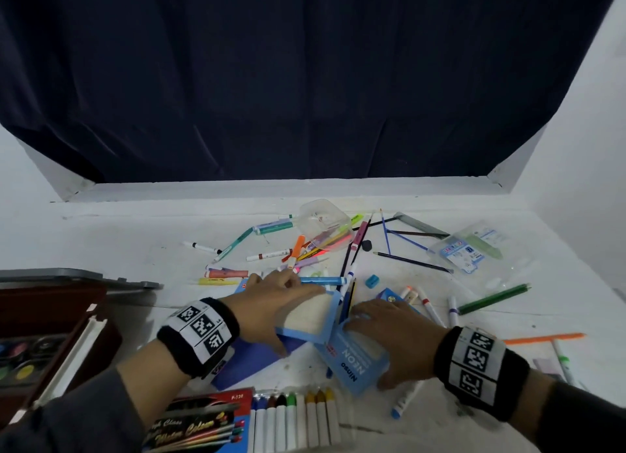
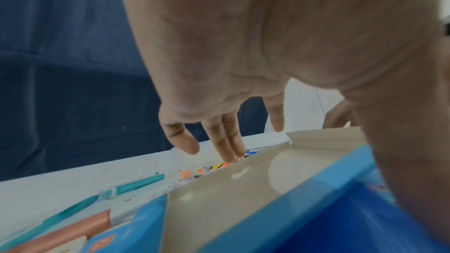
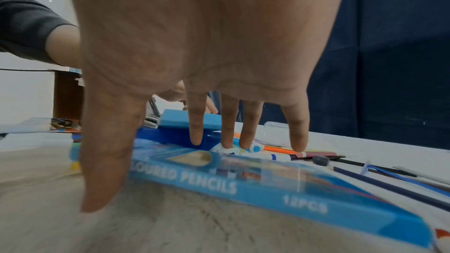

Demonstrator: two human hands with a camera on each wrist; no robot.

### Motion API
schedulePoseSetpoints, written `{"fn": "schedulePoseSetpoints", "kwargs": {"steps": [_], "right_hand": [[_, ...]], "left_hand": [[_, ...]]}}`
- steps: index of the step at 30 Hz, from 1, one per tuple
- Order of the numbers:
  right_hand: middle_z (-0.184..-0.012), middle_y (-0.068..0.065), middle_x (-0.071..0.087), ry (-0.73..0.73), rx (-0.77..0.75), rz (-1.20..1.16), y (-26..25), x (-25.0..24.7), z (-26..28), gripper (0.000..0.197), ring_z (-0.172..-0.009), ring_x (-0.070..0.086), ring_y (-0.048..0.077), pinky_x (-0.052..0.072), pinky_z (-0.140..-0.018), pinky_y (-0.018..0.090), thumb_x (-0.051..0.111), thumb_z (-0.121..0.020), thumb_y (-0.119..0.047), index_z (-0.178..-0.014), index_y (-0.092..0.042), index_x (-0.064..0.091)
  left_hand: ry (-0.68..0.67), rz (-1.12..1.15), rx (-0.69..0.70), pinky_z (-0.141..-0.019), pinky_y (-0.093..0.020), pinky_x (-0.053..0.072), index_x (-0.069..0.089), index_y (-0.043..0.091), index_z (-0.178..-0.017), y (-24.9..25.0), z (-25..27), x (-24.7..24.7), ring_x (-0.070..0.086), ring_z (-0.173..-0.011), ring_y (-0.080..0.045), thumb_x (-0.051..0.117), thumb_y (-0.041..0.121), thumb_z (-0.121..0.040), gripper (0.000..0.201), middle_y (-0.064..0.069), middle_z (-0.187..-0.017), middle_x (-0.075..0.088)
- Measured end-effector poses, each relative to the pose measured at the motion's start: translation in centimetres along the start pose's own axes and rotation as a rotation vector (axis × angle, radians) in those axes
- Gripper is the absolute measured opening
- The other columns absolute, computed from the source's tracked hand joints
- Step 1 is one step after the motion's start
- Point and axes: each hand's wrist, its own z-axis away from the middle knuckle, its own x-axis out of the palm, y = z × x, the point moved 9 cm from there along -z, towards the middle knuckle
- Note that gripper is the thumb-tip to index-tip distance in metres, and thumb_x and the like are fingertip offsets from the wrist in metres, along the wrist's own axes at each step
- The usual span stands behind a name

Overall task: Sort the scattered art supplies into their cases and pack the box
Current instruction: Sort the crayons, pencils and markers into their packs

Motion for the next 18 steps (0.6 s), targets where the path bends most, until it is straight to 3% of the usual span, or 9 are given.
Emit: {"fn": "schedulePoseSetpoints", "kwargs": {"steps": [3, 5, 8, 13, 18], "right_hand": [[-0.152, -0.003, 0.031, -0.058, -0.02, 0.001, 0.5, -0.1, -1.2, 0.101, -0.14, 0.026, 0.018, 0.018, -0.117, 0.039, 0.083, -0.068, -0.05, -0.15, -0.028, 0.028], [-0.153, -0.001, 0.031, -0.081, -0.026, 0.025, 0.6, 0.0, -1.9, 0.103, -0.141, 0.026, 0.019, 0.019, -0.117, 0.043, 0.084, -0.068, -0.048, -0.151, -0.027, 0.027], [-0.152, -0.001, 0.032, -0.088, -0.037, 0.033, 0.7, 0.4, -2.6, 0.105, -0.14, 0.028, 0.021, 0.023, -0.116, 0.051, 0.085, -0.065, -0.05, -0.15, -0.029, 0.027], [-0.143, 0.001, 0.032, -0.044, 0.085, 0.077, 2.0, -0.5, -2.1, 0.112, -0.13, 0.034, 0.025, 0.024, -0.113, 0.051, 0.084, -0.06, -0.058, -0.15, -0.033, 0.021], [-0.14, -0.001, 0.029, 0.11, 0.223, 0.012, 3.7, -2.3, -0.3, 0.116, -0.127, 0.035, 0.022, 0.027, -0.112, 0.047, 0.078, -0.058, -0.067, -0.15, -0.037, 0.015]], "left_hand": [[-0.033, -0.079, -0.038, -0.108, -0.048, 0.021, 0.0, 0.054, -0.152, -0.5, -0.9, -0.2, 0.008, -0.144, -0.02, 0.085, 0.062, -0.061, 0.124, 0.002, -0.158, 0.004], [-0.057, -0.081, -0.034, -0.111, -0.052, 0.017, -0.003, 0.05, -0.153, -0.6, -1.6, 0.3, 0.001, -0.15, -0.021, 0.082, 0.069, -0.061, 0.126, 0.002, -0.164, -0.002], [-0.027, -0.088, -0.005, -0.107, -0.053, 0.023, 0.003, 0.048, -0.152, -0.8, -2.7, 1.2, 0.016, -0.146, -0.021, 0.076, 0.077, -0.059, 0.122, 0.006, -0.16, 0.016], [0.101, -0.044, -0.051, -0.092, -0.042, 0.02, 0.014, 0.044, -0.152, -1.5, -3.1, 0.2, 0.03, -0.134, -0.015, 0.071, 0.081, -0.058, 0.115, 0.01, -0.146, 0.033], [0.268, 0.118, -0.075, -0.112, -0.043, 0.019, 0.015, 0.044, -0.152, -2.1, -1.6, -2.2, 0.032, -0.124, -0.003, 0.068, 0.084, -0.058, 0.115, 0.015, -0.128, 0.033]]}}
